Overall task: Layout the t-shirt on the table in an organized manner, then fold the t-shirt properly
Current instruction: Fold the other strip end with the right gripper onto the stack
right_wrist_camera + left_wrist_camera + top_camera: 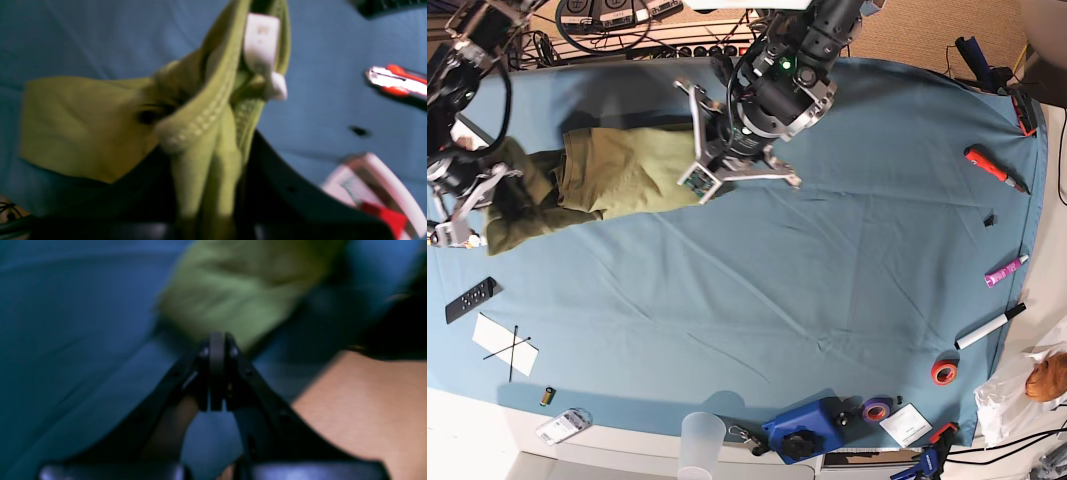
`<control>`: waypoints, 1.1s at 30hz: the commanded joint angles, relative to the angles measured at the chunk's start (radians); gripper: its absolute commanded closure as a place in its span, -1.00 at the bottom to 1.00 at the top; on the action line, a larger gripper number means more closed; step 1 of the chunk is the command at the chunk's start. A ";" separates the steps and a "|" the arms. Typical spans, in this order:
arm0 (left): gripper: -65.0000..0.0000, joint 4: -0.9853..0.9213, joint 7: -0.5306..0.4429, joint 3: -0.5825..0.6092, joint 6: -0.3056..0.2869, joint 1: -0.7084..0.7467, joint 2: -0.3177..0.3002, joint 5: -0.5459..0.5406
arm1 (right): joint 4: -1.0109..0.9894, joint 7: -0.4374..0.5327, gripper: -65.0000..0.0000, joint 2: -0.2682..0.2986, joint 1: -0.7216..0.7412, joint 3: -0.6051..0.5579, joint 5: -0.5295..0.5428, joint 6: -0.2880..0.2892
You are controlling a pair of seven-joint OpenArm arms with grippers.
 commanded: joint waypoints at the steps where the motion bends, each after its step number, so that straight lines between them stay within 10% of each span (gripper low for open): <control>1: 1.00 0.018 -0.012 0.003 0.015 -0.008 0.005 0.024 | 0.031 0.018 1.00 0.002 0.001 0.004 0.019 -0.002; 15: 1.00 0.019 0.040 0.002 0.302 -0.008 -0.191 0.497 | 0.118 0.018 1.00 -0.156 -0.023 -0.044 0.142 0.018; 33: 1.00 0.019 0.047 0.003 0.306 -0.008 -0.216 0.554 | 0.118 0.018 1.00 -0.155 -0.032 -0.516 -0.169 -0.035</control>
